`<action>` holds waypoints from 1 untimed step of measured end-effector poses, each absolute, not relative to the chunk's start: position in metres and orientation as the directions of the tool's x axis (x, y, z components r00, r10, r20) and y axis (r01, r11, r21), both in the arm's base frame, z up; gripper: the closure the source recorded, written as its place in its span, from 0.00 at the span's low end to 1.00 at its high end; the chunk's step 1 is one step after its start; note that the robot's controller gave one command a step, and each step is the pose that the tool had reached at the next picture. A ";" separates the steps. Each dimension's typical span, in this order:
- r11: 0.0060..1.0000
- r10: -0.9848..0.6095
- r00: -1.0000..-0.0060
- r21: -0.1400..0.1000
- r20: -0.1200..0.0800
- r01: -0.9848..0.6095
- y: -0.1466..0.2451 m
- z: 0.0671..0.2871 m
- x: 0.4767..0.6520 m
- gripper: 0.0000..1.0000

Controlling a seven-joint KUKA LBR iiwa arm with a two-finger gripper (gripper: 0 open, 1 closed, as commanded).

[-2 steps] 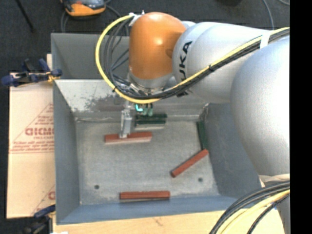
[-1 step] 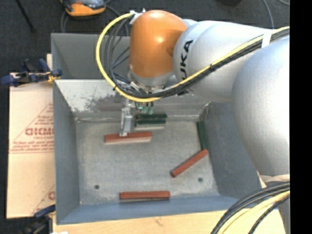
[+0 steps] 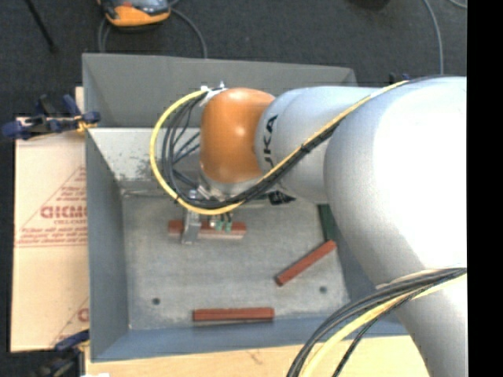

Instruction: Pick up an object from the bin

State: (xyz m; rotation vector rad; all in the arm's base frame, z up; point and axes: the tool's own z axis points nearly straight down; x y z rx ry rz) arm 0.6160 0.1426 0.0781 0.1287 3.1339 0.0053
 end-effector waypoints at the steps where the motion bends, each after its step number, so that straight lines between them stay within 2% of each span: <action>1: 0.997 0.083 -0.997 0.004 -0.005 0.083 0.143 0.078 0.616 1.00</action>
Offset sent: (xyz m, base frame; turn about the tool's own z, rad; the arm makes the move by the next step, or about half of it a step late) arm 0.0047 -0.0597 0.1436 0.0198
